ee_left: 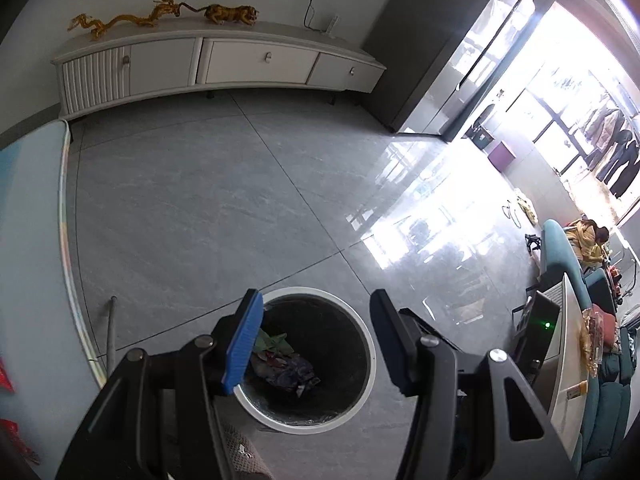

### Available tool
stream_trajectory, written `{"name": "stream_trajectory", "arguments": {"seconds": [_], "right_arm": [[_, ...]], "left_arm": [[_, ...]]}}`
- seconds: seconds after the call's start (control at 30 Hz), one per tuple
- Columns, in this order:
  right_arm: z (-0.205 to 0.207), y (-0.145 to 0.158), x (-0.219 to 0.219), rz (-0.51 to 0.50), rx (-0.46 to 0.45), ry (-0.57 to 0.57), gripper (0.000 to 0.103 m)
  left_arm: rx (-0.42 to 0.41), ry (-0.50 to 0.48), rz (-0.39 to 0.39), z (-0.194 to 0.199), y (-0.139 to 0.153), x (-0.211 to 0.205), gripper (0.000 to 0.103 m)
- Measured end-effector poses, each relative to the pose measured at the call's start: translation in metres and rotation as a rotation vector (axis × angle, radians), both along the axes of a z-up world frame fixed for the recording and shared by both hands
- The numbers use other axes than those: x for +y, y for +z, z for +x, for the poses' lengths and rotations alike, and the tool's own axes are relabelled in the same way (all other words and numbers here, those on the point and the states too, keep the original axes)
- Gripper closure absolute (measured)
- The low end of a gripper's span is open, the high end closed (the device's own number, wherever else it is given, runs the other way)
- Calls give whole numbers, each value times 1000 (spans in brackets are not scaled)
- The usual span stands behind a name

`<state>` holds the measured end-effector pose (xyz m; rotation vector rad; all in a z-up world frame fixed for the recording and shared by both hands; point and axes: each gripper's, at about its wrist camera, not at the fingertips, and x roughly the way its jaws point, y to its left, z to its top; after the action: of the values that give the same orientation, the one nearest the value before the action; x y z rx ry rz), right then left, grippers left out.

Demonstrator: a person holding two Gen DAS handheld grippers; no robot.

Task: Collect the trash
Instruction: 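Carry both bags to the white bin and open both tools to drop them, then bring both open tools back over the table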

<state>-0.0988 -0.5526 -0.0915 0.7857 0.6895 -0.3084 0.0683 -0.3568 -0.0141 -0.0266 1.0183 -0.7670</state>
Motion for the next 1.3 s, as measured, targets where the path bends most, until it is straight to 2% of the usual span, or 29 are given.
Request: {"name": "stream_trajectory", "arguments": {"seconds": [0.27, 0.43, 0.63, 0.9, 1.3], "right_arm": [[4, 53, 37, -56, -83, 67, 55], [9, 82, 69, -89, -127, 122, 55], [13, 113, 112, -139, -168, 190, 55], [24, 146, 175, -198, -202, 289, 55], [39, 171, 250, -280, -209, 403, 53]], "left_arm": [[-130, 87, -17, -17, 49, 71, 49], [-214, 165, -18, -30, 73, 132, 49], [-272, 292, -21, -45, 88, 219, 49], [-299, 427, -47, -58, 98, 317, 49], [-291, 497, -75, -74, 91, 375, 49]]}}
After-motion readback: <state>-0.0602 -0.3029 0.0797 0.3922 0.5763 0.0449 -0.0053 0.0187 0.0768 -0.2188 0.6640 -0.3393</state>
